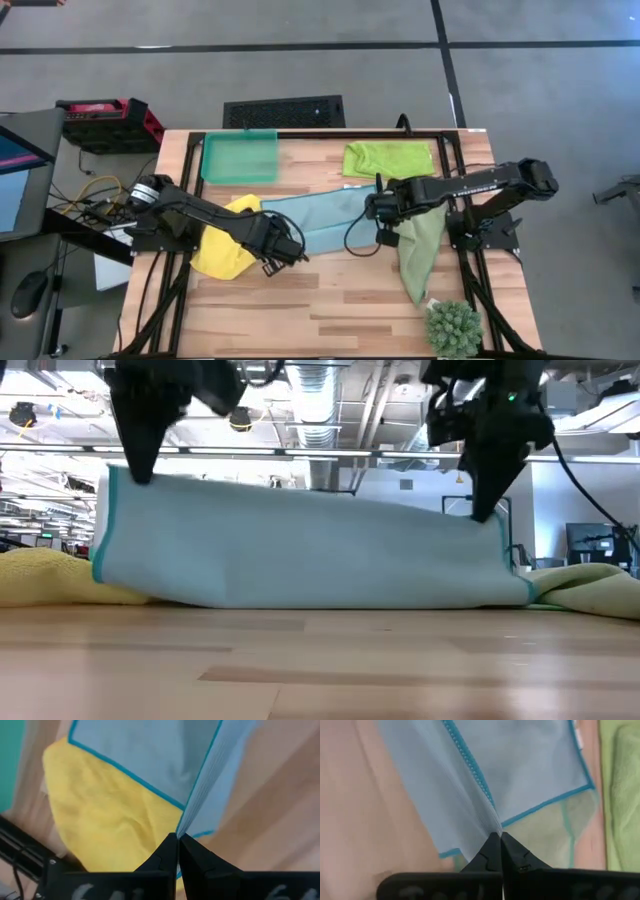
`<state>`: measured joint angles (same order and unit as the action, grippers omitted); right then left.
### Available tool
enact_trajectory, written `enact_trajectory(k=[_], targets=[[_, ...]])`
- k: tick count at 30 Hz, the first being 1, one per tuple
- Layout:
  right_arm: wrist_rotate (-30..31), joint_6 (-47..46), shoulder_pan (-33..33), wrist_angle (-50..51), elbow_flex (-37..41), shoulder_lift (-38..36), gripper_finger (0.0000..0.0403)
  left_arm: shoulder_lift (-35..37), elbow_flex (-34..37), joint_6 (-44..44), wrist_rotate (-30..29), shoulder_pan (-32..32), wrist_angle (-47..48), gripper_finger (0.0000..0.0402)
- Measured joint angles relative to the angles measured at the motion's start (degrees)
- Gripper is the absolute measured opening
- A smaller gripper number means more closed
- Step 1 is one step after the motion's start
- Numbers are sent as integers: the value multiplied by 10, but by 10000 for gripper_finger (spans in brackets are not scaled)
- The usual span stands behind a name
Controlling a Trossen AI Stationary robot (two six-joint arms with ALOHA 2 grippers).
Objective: Fold microfiber towels
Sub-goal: Fold the blue microfiber towel
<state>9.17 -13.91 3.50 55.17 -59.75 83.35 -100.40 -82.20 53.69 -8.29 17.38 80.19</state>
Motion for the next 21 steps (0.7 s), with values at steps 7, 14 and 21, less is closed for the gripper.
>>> enact_trajectory(k=[7, 14, 21], targets=[[27, 23, -59, -76, 29, 17, 4, -1, 68, -7, -22, -41, -23, 0], [34, 50, -98, -93, 30, 54, 4, 0, 104, -38, -66, -83, -71, 0], [92, 56, -116, -113, 30, 91, 4, 0, 130, -62, -78, -128, -115, 0]])
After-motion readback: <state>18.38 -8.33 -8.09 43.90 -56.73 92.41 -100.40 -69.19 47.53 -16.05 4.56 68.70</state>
